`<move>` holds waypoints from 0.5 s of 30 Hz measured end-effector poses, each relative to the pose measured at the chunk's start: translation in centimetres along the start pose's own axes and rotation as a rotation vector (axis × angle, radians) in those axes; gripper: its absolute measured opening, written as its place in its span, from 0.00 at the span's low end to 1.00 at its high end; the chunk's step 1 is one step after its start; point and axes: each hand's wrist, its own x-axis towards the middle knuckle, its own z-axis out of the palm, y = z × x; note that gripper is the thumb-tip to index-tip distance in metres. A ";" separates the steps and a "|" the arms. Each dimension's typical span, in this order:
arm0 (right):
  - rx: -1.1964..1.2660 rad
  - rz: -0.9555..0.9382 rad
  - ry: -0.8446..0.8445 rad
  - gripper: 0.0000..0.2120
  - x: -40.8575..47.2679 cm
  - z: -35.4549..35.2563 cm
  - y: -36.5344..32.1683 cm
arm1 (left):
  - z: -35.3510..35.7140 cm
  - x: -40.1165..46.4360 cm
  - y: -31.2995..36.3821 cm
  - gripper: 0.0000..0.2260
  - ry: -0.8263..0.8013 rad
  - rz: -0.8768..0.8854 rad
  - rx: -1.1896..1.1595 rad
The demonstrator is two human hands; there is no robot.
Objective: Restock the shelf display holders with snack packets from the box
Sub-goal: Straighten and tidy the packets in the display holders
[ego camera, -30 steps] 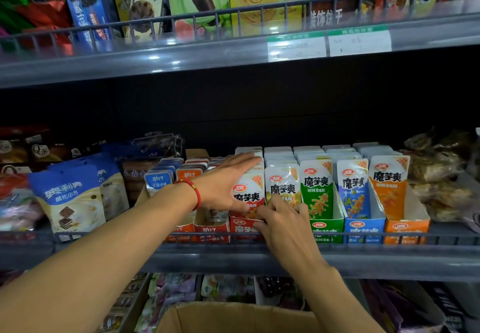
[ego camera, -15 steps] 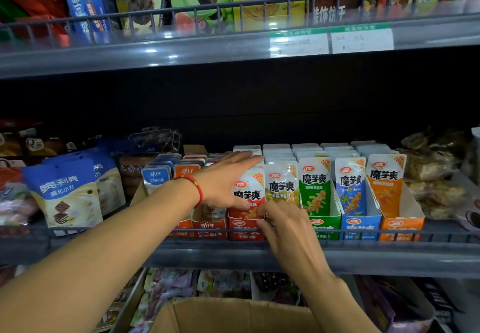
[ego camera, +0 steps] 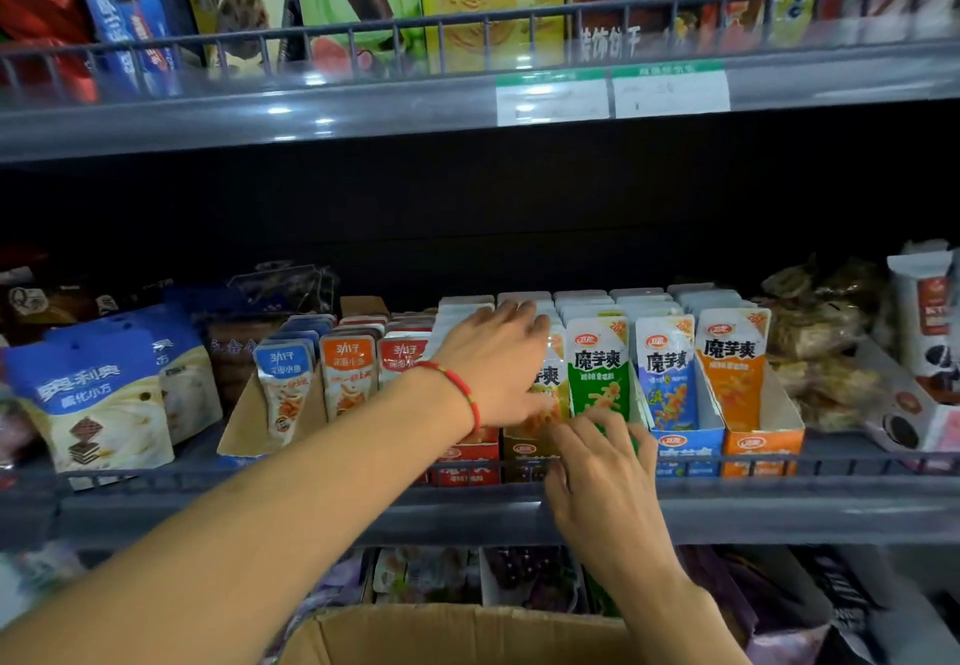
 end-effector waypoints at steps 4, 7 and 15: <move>0.006 0.021 -0.021 0.17 0.0 0.0 -0.2 | 0.1 4.1 0.4 0.53 -0.211 -0.073 0.039; 0.017 0.024 -0.039 0.19 -0.2 -0.1 -0.2 | 0.3 5.9 0.1 0.64 -0.353 -0.102 0.014; 0.042 0.046 -0.090 0.21 -0.2 0.1 -0.2 | -0.1 6.5 -0.8 0.68 -0.377 -0.100 -0.034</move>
